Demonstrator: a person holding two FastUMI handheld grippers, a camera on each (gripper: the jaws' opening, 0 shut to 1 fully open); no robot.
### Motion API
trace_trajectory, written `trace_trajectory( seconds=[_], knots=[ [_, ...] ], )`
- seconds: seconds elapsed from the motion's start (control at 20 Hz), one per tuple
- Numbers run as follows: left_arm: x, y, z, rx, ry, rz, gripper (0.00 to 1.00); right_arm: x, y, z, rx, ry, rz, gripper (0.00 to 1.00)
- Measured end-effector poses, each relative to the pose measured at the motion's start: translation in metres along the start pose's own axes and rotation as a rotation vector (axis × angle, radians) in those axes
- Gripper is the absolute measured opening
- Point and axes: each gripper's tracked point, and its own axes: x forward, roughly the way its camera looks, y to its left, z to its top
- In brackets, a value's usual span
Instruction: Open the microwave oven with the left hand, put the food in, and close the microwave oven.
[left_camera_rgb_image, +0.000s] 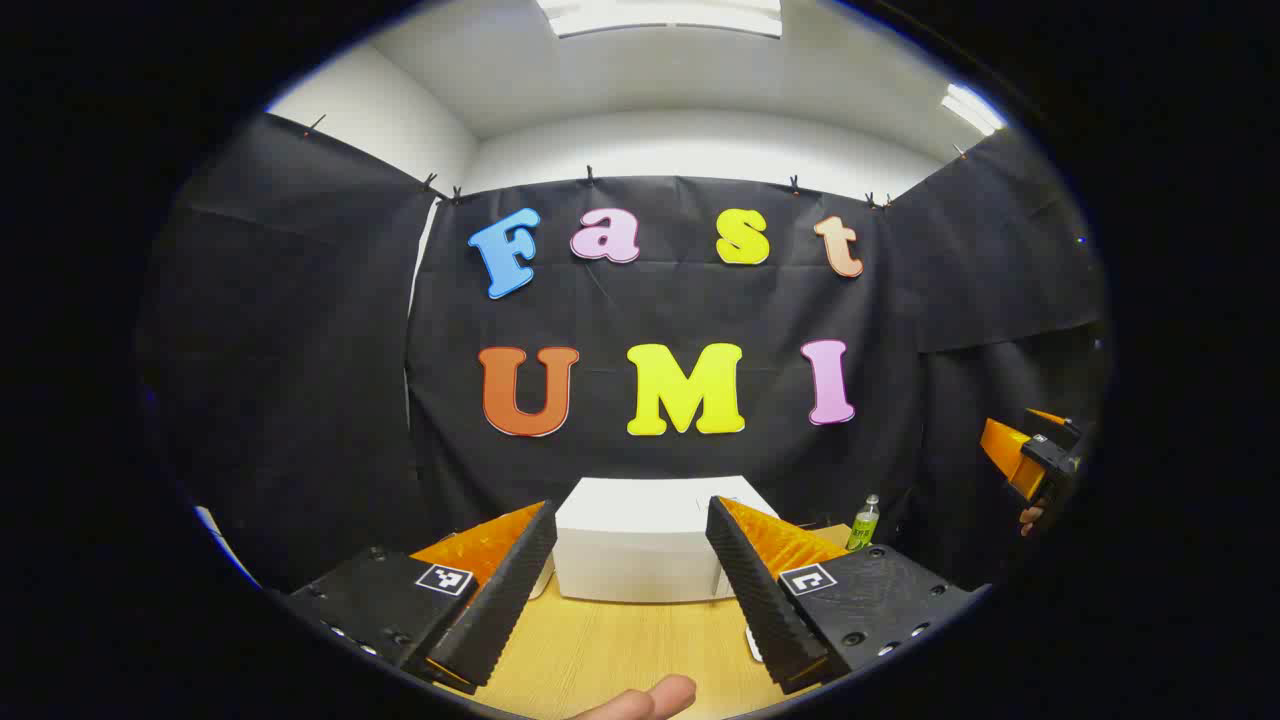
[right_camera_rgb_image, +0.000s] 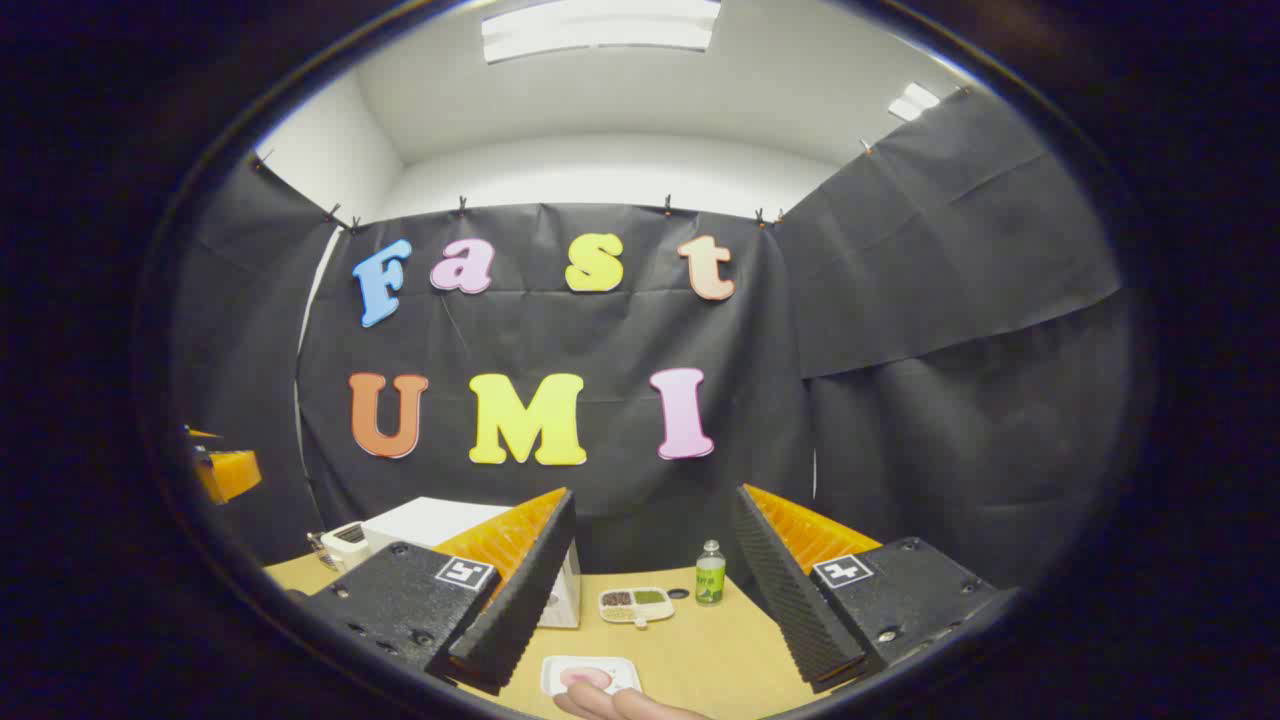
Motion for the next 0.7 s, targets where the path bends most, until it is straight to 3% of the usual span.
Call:
trace_trajectory(
  seconds=[0.05,0.1,0.15,0.4,0.6,0.65,0.7],
  knots=[
    [0.0,0.002,-0.001,-0.004,0.004,0.0,0.95,-0.002,0.0,-0.003,-0.002,0.0,-0.001,0.92],
    [-0.001,0.003,-0.002,-0.005,0.006,0.0,0.84,-0.003,-0.001,-0.002,-0.003,0.001,-0.001,0.92],
    [-0.002,0.005,-0.002,-0.004,0.008,0.001,0.95,-0.004,-0.003,-0.003,-0.002,0.002,-0.001,0.92],
    [-0.007,0.02,0.007,-0.025,-0.015,0.026,0.95,-0.006,-0.007,-0.002,-0.004,0.004,0.0,0.92],
    [-0.007,0.016,0.02,-0.055,-0.058,-0.031,0.95,-0.007,-0.003,-0.007,-0.008,0.02,0.027,0.92],
    [-0.005,0.017,0.024,-0.063,-0.075,-0.038,0.95,-0.007,-0.002,-0.006,-0.016,0.019,0.035,1.0],
    [-0.003,0.024,0.025,-0.073,-0.084,-0.019,0.95,-0.005,-0.004,-0.005,-0.021,0.013,0.031,0.92]
  ],
)
